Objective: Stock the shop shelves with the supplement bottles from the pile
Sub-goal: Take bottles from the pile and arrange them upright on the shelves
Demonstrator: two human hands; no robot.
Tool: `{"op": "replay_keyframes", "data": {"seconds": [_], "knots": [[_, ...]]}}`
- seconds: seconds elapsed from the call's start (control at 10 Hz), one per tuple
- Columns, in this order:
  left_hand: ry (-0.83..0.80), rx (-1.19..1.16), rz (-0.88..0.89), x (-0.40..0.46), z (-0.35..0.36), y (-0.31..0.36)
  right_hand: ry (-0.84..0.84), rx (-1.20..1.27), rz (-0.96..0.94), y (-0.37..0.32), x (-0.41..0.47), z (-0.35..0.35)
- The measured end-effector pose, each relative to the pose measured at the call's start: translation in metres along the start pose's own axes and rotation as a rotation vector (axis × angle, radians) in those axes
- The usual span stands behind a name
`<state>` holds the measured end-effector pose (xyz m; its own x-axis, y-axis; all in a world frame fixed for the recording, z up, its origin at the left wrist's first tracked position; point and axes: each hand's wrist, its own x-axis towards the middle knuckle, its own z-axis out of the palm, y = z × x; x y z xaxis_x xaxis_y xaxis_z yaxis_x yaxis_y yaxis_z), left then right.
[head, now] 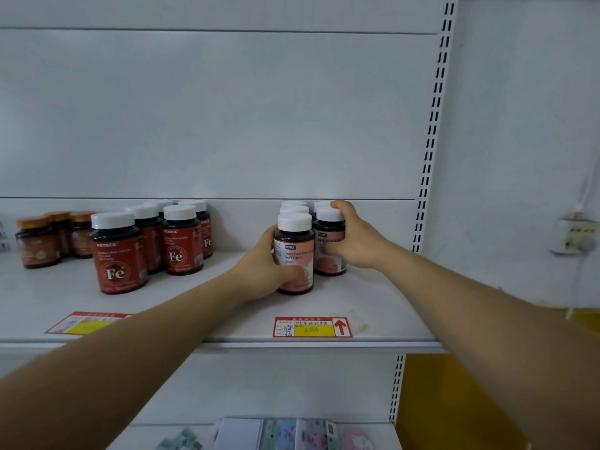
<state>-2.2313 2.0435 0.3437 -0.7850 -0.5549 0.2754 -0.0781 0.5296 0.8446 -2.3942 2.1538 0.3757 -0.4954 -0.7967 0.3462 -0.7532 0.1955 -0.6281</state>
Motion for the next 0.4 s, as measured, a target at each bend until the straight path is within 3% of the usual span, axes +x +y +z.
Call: {"op": "replay_keyframes", "data": {"seconds": [0.3, 0.4], "knots": [[-0.069, 0.01, -0.037, 0.002, -0.005, 0.0, -0.058, -0.06, 0.023, 0.001, 0.004, -0.007], [-0.084, 0.118, -0.105, -0.002, -0.019, 0.005, -0.01, -0.118, -0.007, -0.012, -0.004, -0.019]]}}
